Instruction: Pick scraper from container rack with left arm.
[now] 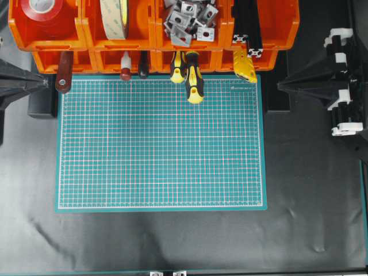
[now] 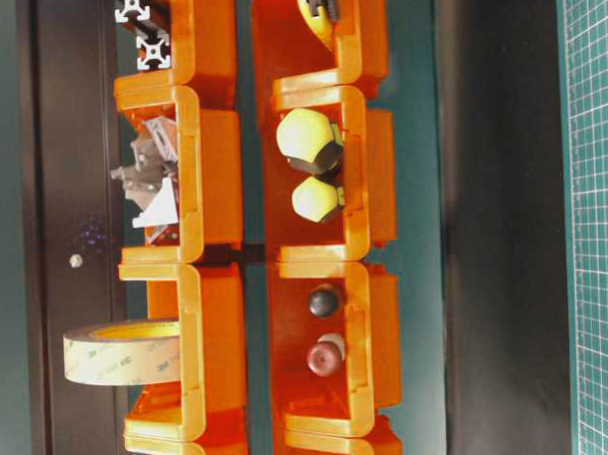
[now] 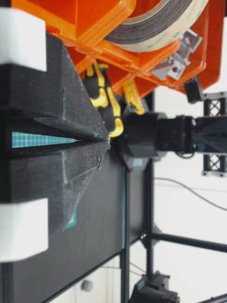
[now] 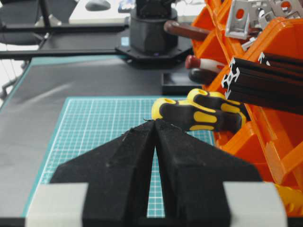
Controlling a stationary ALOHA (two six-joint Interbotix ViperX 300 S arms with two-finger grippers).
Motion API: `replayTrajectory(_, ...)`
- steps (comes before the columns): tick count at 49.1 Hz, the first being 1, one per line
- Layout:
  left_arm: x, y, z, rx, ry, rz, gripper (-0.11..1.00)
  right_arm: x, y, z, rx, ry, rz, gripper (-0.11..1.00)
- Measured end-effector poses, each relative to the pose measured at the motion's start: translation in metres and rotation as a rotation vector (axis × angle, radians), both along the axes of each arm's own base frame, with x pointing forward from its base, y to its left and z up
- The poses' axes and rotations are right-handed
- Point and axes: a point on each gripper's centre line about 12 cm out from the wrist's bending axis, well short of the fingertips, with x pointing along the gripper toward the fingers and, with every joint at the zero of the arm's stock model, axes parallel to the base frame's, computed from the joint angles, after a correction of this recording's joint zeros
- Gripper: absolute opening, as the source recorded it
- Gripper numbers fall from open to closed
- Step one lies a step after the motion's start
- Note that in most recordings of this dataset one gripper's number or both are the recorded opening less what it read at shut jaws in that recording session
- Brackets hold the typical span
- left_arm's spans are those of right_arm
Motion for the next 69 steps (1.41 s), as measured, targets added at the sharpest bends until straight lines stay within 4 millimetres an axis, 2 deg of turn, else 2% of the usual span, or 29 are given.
replayTrajectory(3, 0.0, -0.002, 0.003, 0.011, 0.006, -0.01, 0.09, 0.0, 0.001, 0.001, 0.008, -0.002, 0.002, 0.01)
replayTrajectory(5, 0.0, -0.006, 0.01, 0.026, 0.01, -0.031, 0.05, 0.0, 0.003, 0.001, 0.027, -0.003, 0.011, 0.01)
replayTrajectory(7, 0.0, -0.011, 0.021, 0.04, 0.011, -0.053, 0.0, 0.0, 0.006, 0.003, 0.052, -0.01, 0.022, 0.01)
replayTrajectory(15, 0.002, -0.024, 0.06, 0.086, 0.121, -0.116, 0.0, -0.002, 0.01, 0.01, 0.162, -0.036, 0.031, 0.01)
replayTrajectory(21, 0.002, -0.033, 0.074, 0.12, 0.219, -0.161, 0.0, -0.003, 0.01, 0.014, 0.198, -0.048, 0.032, 0.01)
replayTrajectory(31, 0.005, -0.033, 0.091, 0.179, 0.313, -0.159, 0.0, -0.003, 0.011, 0.017, 0.201, -0.059, 0.034, 0.01)
replayTrajectory(37, 0.017, -0.033, 0.084, 0.261, 0.533, -0.162, 0.0, -0.003, 0.011, 0.019, 0.203, -0.063, 0.038, 0.01)
replayTrajectory(44, 0.03, -0.043, 0.053, 0.382, 0.841, -0.193, 0.0, -0.003, 0.015, 0.02, 0.21, -0.064, 0.057, 0.01)
replayTrajectory(48, 0.037, -0.047, 0.04, 0.479, 0.958, -0.164, 0.0, -0.003, 0.018, 0.02, 0.218, -0.061, 0.073, 0.01)
replayTrajectory(59, 0.043, -0.046, 0.045, 0.629, 1.008, 0.189, 0.0, -0.004, 0.02, 0.02, 0.231, -0.06, 0.08, 0.01)
replayTrajectory(63, 0.041, -0.053, 0.044, 0.646, 1.002, 0.327, 0.0, -0.004, 0.02, 0.02, 0.232, -0.058, 0.079, 0.01)
replayTrajectory(69, 0.041, -0.07, 0.033, 0.665, 0.999, 0.425, 0.0, -0.004, 0.02, 0.02, 0.23, -0.052, 0.079, 0.01)
